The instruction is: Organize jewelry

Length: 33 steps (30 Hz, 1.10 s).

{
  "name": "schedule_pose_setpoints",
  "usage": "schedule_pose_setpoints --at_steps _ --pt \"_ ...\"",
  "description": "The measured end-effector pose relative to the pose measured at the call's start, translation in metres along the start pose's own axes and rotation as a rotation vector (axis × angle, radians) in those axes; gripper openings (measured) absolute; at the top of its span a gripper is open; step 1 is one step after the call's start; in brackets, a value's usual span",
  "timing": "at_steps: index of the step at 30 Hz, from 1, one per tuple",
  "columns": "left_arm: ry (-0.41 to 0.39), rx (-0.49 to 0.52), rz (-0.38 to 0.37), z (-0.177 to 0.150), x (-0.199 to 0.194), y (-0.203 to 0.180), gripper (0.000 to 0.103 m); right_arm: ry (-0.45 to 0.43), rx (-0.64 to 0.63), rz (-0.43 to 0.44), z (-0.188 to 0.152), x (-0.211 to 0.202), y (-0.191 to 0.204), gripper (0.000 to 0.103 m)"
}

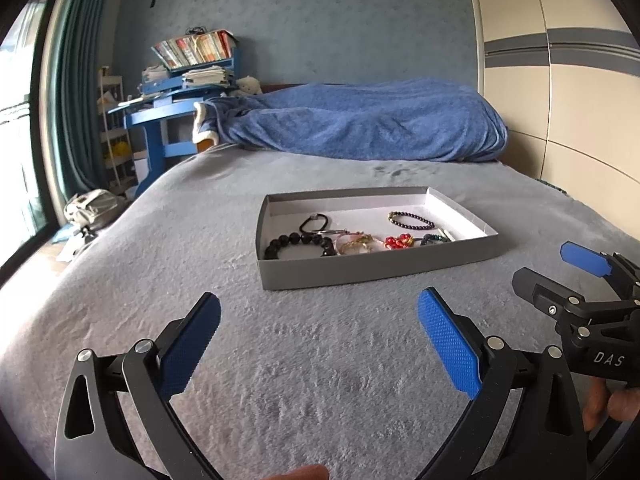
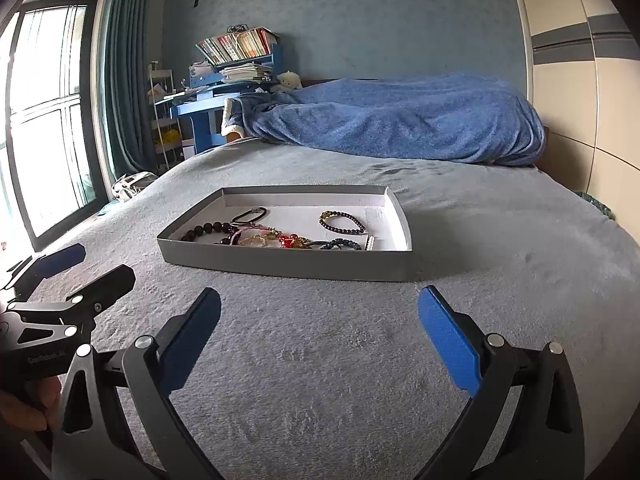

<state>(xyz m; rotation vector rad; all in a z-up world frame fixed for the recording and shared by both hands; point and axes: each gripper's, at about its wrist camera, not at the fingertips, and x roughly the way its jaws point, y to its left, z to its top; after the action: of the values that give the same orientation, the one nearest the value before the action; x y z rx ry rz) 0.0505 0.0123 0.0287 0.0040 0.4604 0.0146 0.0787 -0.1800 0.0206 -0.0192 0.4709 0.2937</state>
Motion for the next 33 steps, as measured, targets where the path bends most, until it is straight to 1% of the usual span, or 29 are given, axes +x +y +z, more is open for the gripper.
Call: schedule_pose_setpoints --at_steps 33 --pt "0.0 -0.01 0.005 0.0014 -0.0024 0.0017 0.098 0.001 -0.003 0.0 -0.0006 0.0005 0.002 0.098"
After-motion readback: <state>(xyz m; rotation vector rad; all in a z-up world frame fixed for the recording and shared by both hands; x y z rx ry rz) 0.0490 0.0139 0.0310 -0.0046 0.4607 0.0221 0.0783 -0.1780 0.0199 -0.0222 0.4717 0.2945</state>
